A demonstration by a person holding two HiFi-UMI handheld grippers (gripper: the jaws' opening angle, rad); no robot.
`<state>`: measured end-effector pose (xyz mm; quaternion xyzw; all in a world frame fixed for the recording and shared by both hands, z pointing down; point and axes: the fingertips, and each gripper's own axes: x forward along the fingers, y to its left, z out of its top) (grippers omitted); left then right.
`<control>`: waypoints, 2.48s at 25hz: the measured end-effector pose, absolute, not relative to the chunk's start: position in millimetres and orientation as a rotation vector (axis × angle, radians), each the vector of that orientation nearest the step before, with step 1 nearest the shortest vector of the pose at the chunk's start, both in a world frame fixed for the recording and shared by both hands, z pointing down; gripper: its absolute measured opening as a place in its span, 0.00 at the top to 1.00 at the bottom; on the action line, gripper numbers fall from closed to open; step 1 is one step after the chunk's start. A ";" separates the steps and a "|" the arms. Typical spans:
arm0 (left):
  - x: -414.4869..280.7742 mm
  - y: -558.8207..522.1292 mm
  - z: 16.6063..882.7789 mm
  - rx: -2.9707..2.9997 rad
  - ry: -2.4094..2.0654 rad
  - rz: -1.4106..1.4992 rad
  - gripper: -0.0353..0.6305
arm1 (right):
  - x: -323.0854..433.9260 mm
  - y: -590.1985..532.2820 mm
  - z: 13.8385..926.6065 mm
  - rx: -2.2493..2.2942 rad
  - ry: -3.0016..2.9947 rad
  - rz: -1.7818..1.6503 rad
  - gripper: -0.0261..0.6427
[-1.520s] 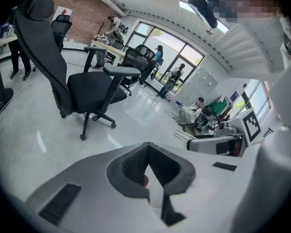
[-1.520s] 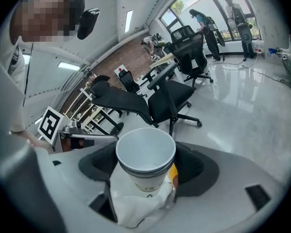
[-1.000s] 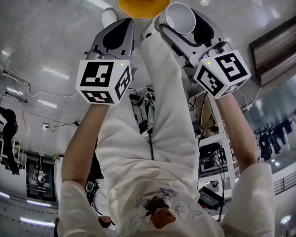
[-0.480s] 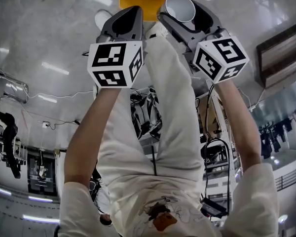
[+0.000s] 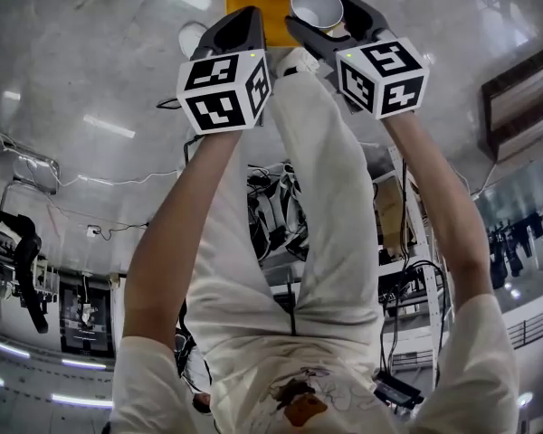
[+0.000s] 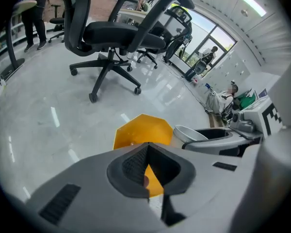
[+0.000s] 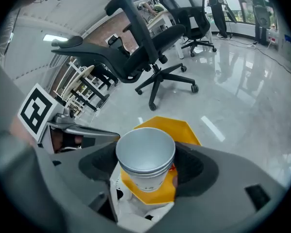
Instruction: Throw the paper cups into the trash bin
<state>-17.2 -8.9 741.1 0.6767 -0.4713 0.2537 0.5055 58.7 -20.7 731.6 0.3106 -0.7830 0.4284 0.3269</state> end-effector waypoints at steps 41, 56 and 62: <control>-13.9 -13.8 701.6 1.743 -0.989 0.839 0.94 | 88.3 -3.6 702.2 0.953 -1.826 1.212 0.71; -15.5 -22.2 433.6 1.913 -1.062 0.610 0.94 | 75.5 -1.6 440.2 1.011 -2.030 1.208 0.90; -15.3 -12.2 336.6 1.952 -1.186 0.512 0.94 | 79.6 -5.1 348.1 0.999 -2.144 1.152 0.92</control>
